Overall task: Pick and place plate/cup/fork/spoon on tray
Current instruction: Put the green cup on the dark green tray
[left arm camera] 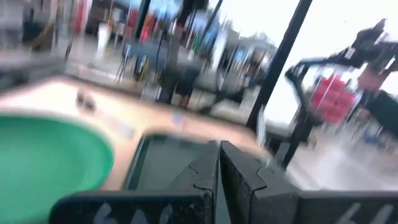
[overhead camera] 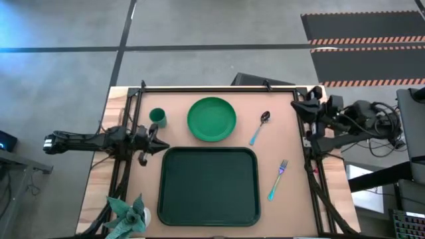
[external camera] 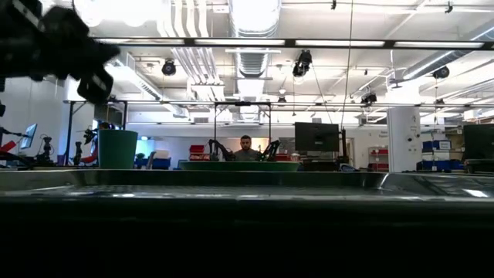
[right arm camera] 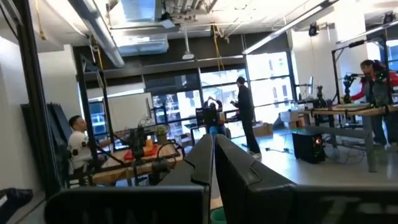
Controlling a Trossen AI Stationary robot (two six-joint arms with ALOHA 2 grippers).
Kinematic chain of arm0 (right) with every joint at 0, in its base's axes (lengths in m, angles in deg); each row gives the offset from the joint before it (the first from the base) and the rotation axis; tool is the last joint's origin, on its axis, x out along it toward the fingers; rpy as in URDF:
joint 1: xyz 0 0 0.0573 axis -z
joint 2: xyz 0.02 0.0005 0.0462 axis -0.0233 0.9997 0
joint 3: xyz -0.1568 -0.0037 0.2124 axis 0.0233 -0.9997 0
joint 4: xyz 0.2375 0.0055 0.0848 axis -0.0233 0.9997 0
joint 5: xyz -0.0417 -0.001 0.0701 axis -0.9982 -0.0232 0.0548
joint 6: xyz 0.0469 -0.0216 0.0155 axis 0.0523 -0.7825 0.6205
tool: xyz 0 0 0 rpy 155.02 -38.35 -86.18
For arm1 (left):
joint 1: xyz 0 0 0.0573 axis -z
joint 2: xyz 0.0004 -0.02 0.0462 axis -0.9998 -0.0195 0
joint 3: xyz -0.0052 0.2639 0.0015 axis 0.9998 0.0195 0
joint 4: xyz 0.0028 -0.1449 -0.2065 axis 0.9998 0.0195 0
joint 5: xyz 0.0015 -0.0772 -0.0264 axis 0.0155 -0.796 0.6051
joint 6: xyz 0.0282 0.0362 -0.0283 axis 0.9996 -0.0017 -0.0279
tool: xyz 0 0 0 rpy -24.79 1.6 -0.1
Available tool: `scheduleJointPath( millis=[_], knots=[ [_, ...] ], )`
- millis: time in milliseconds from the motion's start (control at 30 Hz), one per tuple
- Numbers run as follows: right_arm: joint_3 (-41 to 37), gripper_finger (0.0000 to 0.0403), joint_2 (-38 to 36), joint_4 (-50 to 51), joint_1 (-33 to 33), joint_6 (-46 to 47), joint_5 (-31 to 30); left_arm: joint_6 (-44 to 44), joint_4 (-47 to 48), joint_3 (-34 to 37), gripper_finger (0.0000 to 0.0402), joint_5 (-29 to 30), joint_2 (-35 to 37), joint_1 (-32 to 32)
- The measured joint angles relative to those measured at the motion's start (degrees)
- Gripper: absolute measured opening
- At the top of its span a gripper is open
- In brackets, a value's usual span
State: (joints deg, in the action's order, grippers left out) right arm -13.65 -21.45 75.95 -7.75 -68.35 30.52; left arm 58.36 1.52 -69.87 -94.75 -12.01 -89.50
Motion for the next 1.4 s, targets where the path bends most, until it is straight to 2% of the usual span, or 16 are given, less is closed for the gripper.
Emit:
scheduleJointPath(
  millis=[300, 400, 533, 733, 1000, 1167, 1267, 1400],
  knots=[
    [10.6, 0.0009, 13.4, 0.6, 0.0, -5.7, 0.0, 0.4, -16.4, 0.0, 0.0, 0.2, 0.0, 0.0],
    [14.0, 0.0009, 15.8, 1.7, 0.0, -6.7, 0.0, 0.3, -16.7, 0.0, 0.0, 4.7, 0.1, 0.0],
    [17.9, 0.0009, 18.3, 8.6, 0.0, -6.2, 0.3, 0.0, -16.7, -0.2, 0.0, 11.1, 0.0, 0.0],
    [21.2, 0.0009, 20.3, 12.9, 0.0, -5.3, 0.0, 0.2, -18.5, -1.8, 0.0, 11.8, 0.1, 0.0],
    [20.6, 0.0009, 20.5, 13.0, 0.0, -5.8, 0.1, -2.8, -18.7, -2.3, 0.0, 12.3, 0.0, 0.0],
    [20.6, 0.0009, 20.4, 13.7, 0.0, -5.8, 0.0, 0.3, -19.4, -3.5, 0.0, 12.0, -1.0, 0.0],
    [20.4, 0.0009, 20.7, 15.3, 0.0, -5.7, 0.0, 3.0, -16.5, -6.9, 0.0001, 12.0, -3.1, 0.0],
    [20.4, 0.0009, 20.4, 17.2, 0.0, -4.2, -2.1, 6.5, -5.1, -16.5, 0.0028, 11.8, -7.1, 0.0]
  ],
)
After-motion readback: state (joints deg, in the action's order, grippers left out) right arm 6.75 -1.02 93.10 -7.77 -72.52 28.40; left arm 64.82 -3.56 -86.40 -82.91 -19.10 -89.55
